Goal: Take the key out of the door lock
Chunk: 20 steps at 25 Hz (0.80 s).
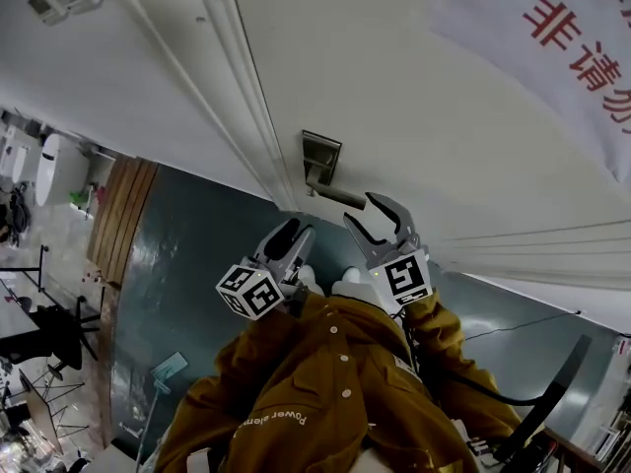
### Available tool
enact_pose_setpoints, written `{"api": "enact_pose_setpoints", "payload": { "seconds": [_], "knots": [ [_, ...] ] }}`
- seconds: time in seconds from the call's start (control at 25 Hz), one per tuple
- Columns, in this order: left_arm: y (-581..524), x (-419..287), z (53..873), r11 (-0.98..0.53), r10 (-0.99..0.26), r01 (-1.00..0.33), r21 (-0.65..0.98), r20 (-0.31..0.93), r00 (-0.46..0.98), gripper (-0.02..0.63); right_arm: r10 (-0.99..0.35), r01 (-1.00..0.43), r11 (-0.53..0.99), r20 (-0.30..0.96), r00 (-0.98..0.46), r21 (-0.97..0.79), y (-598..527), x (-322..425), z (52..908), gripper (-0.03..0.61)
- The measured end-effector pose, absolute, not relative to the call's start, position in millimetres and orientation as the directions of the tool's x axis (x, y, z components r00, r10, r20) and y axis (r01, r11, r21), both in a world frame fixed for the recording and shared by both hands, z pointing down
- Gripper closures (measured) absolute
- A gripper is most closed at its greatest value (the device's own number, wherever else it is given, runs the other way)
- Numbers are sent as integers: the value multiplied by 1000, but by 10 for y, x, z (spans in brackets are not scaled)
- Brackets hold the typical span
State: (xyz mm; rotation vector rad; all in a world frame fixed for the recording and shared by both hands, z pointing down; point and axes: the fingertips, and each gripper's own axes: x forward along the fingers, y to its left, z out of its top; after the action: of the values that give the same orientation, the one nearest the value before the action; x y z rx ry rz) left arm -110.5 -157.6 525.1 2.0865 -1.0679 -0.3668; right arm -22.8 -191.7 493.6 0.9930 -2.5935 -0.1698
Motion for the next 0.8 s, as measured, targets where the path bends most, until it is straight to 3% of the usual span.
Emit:
{"api": "enact_pose_setpoints", "payload": {
  "seconds": [0.28, 0.4, 0.56, 0.8],
  "knots": [
    [-1708, -1106, 5508, -305, -780, -291, 907, -62, 623, 423, -536, -493, 843, 411, -737, 216, -2092, -245, 5351, 375],
    [-1708, -1157, 5680, -205, -806, -242, 948, -23, 592, 423, -510, -454, 859, 459, -727, 236, -2120, -233, 5475, 377],
    [-1753, -1150, 5740, -154, -823, -138, 978, -50, 566, 423, -491, -441, 870, 451, -745, 219, -2121, -254, 5497, 437],
    [-1993, -1135, 5909, -144, -839, -32, 989, -105, 534, 413, -486, -445, 873, 452, -748, 201, -2104, -269, 5490, 440]
  ]
}}
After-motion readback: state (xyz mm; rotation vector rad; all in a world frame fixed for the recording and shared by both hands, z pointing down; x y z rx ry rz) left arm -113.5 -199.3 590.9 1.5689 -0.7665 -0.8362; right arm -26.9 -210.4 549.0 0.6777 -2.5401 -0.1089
